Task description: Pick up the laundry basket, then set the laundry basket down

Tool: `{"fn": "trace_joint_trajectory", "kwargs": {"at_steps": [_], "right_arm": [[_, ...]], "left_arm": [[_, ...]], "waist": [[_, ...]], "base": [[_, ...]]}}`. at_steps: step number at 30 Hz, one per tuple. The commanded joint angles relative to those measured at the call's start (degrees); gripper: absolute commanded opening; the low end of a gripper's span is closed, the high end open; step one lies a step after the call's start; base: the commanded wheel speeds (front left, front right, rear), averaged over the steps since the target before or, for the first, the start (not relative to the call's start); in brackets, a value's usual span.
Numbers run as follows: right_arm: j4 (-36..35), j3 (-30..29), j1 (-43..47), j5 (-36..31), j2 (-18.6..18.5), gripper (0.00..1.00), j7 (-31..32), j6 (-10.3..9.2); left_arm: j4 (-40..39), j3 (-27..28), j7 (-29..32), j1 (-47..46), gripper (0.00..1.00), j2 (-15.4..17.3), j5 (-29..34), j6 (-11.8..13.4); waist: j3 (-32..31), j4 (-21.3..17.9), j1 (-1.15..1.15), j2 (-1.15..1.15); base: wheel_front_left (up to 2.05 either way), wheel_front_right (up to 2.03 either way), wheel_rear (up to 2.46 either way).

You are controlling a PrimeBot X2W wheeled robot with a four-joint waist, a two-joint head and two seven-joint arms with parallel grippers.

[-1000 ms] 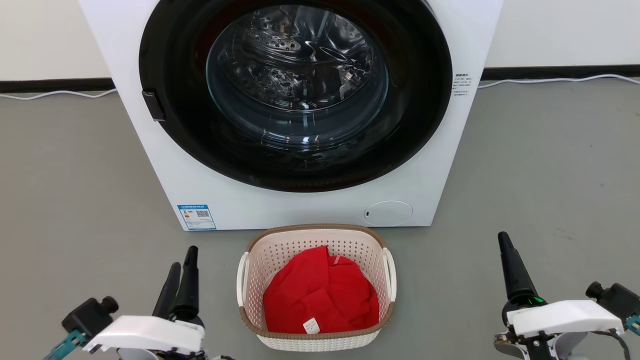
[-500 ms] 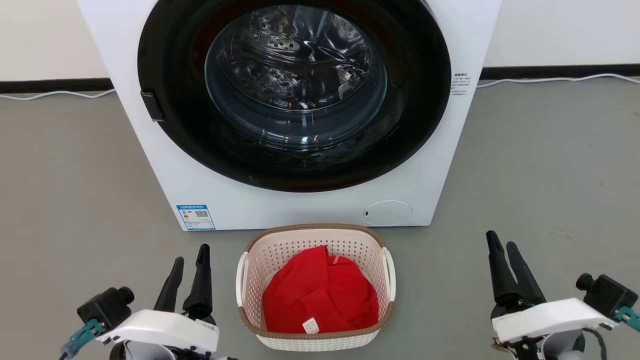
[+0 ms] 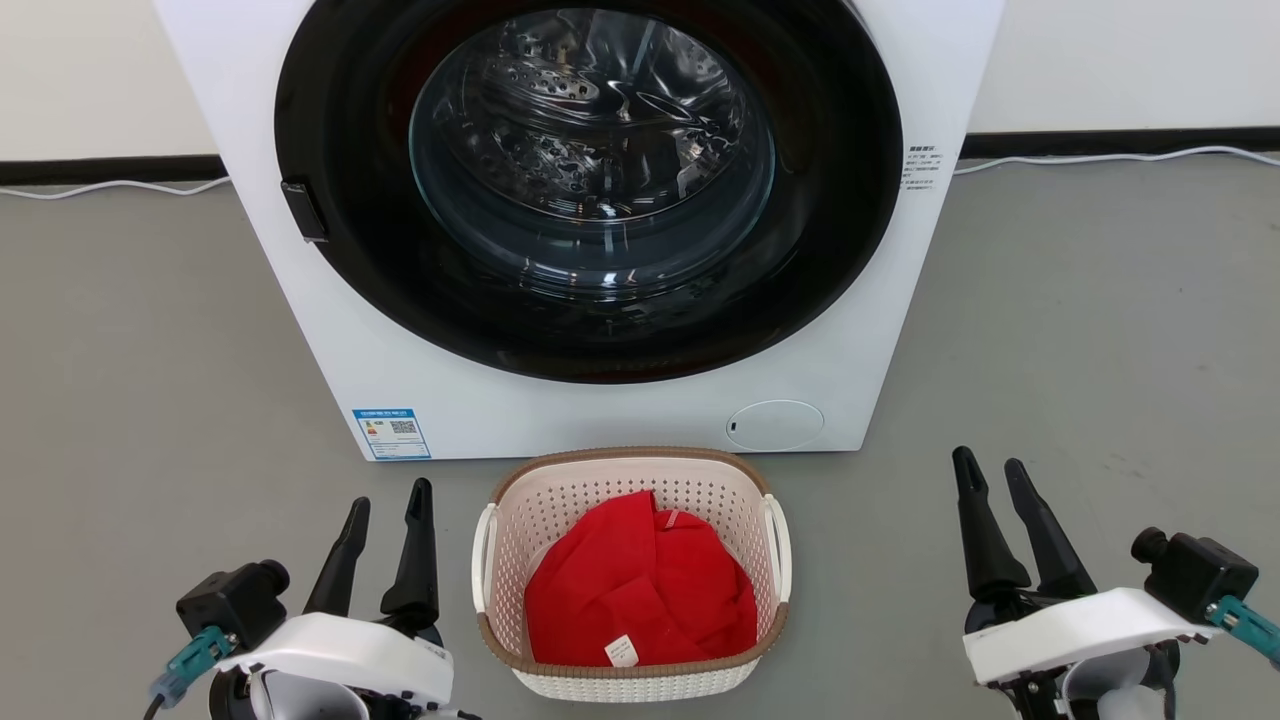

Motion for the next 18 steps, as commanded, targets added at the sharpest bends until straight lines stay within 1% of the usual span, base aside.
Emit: {"fn": "trace_joint_trajectory", "kwargs": {"at_steps": [1,18], "right_arm": [[-2.1,1.3,-2.8,-2.1,-0.7,1.00,-1.1,0.31],[-2.8,2.6,-3.1,-13.0,-1.4,1.00,-3.9,0.38]], "left_arm": [[-1.9,0.9,-0.9,-3.4,1.00,0.6,2.2,0.5],[-2.4,-0.2,-3.8,-4.1,1.00,0.8,12.1,1.2]], "waist": [[-0.1,0.0,0.00,0.00],[-0.1,-0.3,0.00,0.00]], "base": [[0.00,0.00,0.00],[0.00,0.00,0.00]]}}
